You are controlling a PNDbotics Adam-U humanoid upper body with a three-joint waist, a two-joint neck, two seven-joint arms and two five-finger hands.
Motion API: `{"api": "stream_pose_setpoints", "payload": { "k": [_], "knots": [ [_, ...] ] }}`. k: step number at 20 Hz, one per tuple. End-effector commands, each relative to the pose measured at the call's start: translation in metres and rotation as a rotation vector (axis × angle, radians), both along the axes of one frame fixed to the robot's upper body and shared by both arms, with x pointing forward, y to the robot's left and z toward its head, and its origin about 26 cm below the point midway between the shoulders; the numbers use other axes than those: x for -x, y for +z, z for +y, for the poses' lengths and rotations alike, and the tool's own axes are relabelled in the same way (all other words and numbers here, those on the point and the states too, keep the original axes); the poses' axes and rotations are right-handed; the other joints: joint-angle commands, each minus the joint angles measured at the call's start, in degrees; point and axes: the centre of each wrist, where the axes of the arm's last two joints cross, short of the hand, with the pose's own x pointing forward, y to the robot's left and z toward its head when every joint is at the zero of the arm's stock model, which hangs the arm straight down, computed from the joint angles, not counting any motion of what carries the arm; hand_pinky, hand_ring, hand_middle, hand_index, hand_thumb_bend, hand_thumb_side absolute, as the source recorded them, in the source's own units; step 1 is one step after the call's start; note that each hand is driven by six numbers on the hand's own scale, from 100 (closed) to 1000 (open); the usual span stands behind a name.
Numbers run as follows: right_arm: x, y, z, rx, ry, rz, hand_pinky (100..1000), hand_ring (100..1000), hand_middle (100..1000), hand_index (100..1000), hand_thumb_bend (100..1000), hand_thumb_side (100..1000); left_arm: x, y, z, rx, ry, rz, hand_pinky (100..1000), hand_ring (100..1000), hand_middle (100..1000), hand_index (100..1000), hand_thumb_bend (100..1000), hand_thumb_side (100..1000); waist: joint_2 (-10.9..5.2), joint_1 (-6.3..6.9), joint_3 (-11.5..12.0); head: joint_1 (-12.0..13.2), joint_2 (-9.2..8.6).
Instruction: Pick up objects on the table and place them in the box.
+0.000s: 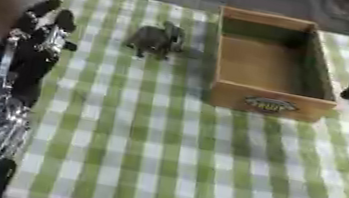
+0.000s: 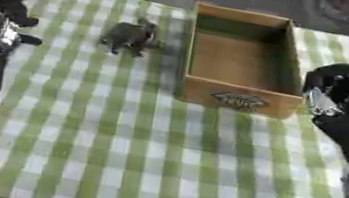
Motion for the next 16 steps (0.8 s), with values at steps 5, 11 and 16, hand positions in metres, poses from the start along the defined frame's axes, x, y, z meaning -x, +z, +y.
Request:
{"api": "stream_pose_setpoints", "payload": {
  "k": [5, 11, 16],
  "knots": [
    [0.001, 0.006, -0.004, 0.017, -0.012, -0.021, 576, 524, 516, 587, 187, 161, -0.008, 0.033, 0.011, -0.161, 0.004, -0.056, 591, 718, 870, 838, 340, 375, -1.27, 0.09, 0.0, 0.1, -0.18],
    [0.001, 0.004, -0.005, 0.020, -0.013, -0.014, 576, 524, 516, 587, 187, 161, -0.022, 0.068, 0.022, -0.404, -0.002, -0.066, 601, 722, 867, 842, 317, 218, -1.72, 0.41, -0.3, 0.1, 0.07],
    [0.001, 0.002, -0.005, 0.024, -0.011, -0.005, 576, 524, 516, 587, 189, 162, -0.037, 0.098, 0.030, -0.653, -0.020, -0.045, 612, 724, 860, 846, 355, 131, -2.15, 0.83, -0.7, 0.1, 0.34]
  ]
}}
